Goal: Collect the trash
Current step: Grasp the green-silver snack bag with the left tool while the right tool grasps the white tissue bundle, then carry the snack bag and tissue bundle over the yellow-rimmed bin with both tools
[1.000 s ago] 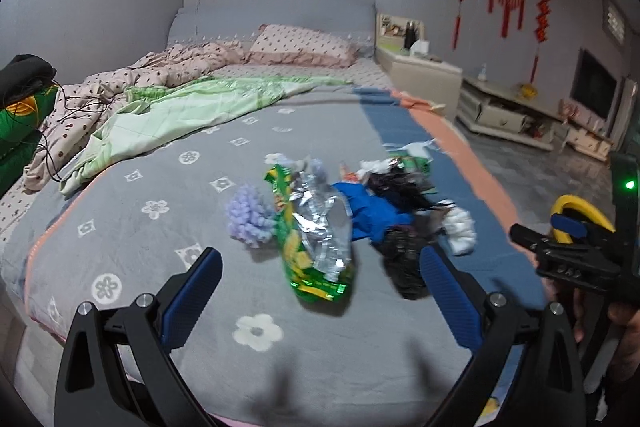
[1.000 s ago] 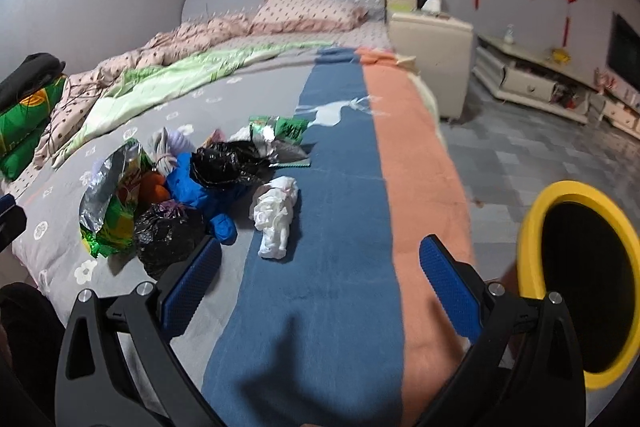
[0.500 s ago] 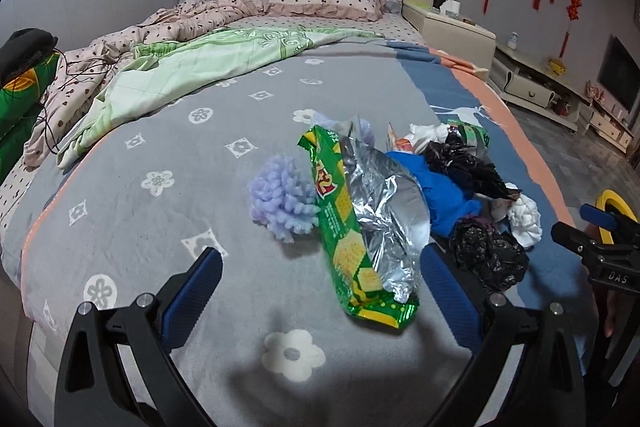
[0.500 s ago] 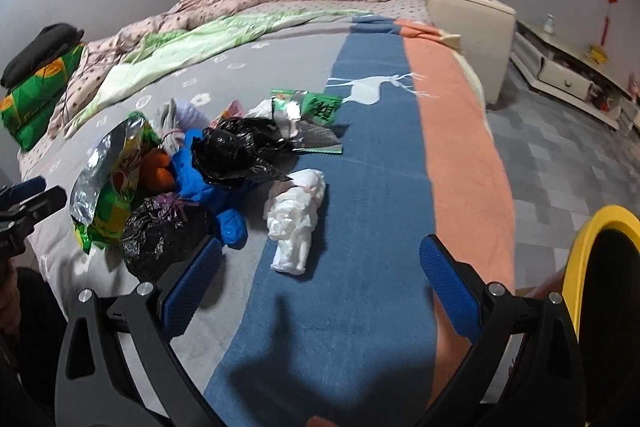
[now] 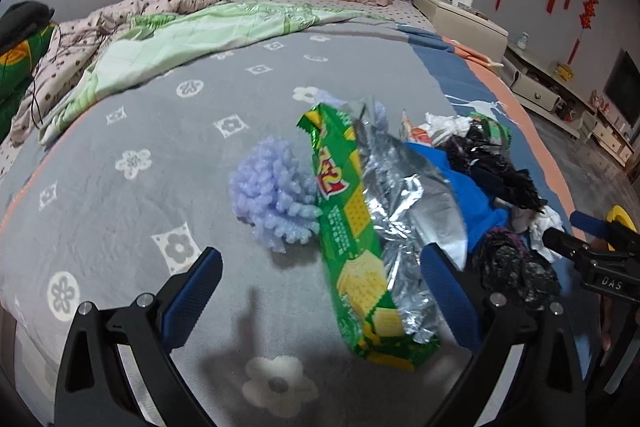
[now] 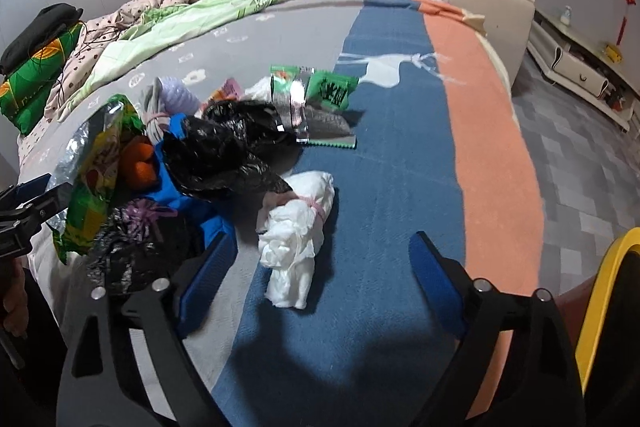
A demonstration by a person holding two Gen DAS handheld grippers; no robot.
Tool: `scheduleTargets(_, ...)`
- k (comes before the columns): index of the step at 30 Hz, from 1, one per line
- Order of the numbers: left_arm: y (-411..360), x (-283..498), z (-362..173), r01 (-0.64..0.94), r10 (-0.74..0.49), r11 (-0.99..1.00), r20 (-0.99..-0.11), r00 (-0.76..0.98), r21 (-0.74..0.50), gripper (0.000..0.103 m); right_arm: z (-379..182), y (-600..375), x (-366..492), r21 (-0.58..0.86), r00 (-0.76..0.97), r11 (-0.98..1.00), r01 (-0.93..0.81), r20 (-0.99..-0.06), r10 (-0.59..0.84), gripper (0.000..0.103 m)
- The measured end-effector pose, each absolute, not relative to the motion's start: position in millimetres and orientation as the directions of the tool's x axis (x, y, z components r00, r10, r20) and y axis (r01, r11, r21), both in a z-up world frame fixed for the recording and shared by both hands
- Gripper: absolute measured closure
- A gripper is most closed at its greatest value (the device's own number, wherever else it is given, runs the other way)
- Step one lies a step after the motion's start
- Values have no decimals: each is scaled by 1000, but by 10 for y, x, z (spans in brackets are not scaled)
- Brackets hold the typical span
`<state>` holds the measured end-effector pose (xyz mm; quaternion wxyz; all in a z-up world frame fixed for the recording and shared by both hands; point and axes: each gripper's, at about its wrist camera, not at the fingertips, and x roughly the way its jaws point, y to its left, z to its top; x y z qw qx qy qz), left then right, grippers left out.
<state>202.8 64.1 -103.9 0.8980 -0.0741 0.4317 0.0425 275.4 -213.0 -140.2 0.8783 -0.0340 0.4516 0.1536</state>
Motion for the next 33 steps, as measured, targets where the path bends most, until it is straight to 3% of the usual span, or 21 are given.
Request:
scheduleTargets(2, 656, 2042, -1080, -124, -17, 985, -783, 621, -120, 8, -1446, -2135, 2764, 83, 538, 950, -300, -808, 241, 22)
scheduleTargets(8, 555, 2095, -1115, -72, -36, 992, -761, 648, -108, 29, -1528, -2158, 2833, 123, 524, 949, -290, -810, 265, 36)
scheduleTargets(16, 466, 2147, -1265, -46, -37, 996, -789, 614, -82, 73, -1581, -2069, 2778, 129, 513, 937, -324, -808, 289, 72)
scheduleTargets(21, 447, 2074, -1278, -38, -23, 997, -778, 628, -60, 83, -1575, -2009, 2707, 114, 525, 928, -355, -797, 299, 81)
scheduleTargets(26, 566, 1977, -1241, -63, -78, 986, -762, 643, -154, 83, -1461, -2080, 2617, 136, 562, 926, -351, -761, 325, 81)
scheduleTargets(33, 486, 1827, -1120, -48, -45, 993, -717, 696, -109, 88, -1206, -2116, 2403, 122, 630, 915, -384, -691, 356, 81)
